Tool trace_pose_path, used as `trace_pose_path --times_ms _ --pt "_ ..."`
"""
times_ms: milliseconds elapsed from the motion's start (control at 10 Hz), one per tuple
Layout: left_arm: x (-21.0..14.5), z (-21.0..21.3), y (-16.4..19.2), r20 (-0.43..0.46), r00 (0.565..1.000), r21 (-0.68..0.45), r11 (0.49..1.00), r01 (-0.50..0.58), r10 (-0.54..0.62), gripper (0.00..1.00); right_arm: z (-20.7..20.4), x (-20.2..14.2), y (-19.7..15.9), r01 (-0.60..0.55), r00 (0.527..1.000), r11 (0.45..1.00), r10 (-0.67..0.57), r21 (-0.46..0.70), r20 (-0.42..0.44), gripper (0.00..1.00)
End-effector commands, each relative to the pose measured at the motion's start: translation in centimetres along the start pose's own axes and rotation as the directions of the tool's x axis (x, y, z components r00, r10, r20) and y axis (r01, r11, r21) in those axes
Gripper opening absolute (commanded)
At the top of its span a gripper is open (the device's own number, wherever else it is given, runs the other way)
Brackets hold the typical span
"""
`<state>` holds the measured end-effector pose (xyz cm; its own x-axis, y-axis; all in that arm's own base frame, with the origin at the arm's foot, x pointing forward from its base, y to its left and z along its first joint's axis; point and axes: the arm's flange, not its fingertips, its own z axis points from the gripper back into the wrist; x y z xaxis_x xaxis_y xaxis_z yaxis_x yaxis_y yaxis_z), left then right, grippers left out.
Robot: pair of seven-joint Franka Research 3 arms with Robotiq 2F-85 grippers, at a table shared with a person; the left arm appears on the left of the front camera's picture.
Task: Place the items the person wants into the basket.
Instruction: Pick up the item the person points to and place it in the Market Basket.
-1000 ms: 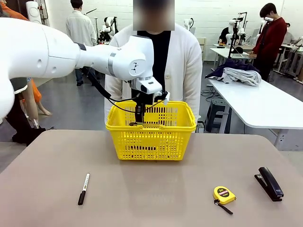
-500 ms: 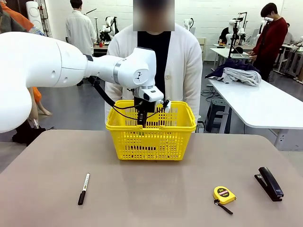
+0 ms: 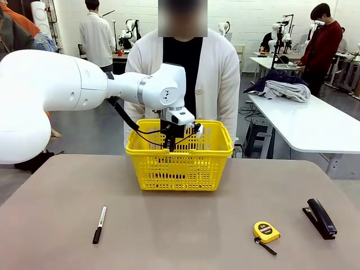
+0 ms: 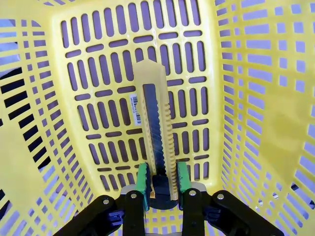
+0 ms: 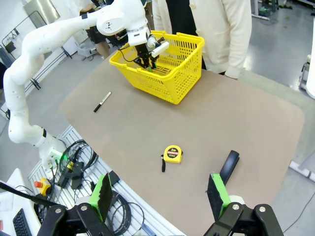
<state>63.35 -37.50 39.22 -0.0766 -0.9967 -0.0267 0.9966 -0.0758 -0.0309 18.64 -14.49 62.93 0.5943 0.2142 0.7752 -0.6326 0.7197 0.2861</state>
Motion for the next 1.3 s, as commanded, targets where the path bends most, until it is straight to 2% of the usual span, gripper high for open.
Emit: trace_pose_path --times_ms 0,100,200,1200 --pt "0.5 0.7 1.3 0.001 1.000 -0.014 0.999 0.028 -0.028 0.51 -0.2 -0.2 0.0 0.000 1.000 1.000 0.000 0.002 -0.003 1.00" --pt "0.6 0.8 1.3 0.009 0.999 -0.009 0.999 0.035 -0.035 0.88 -0.2 -0.2 0.0 0.000 1.000 1.000 0.000 0.002 -0.003 1.00" --pt "0.6 1.0 1.1 0.008 0.999 -0.003 0.999 0.040 -0.040 1.00 -0.2 -0.2 0.0 0.000 1.000 1.000 0.000 0.002 -0.003 1.00" --pt "0.3 2.2 1.0 -0.003 1.000 0.006 1.000 0.019 -0.019 1.00 -0.2 -0.2 0.0 0.000 1.000 1.000 0.000 0.002 -0.003 1.00"
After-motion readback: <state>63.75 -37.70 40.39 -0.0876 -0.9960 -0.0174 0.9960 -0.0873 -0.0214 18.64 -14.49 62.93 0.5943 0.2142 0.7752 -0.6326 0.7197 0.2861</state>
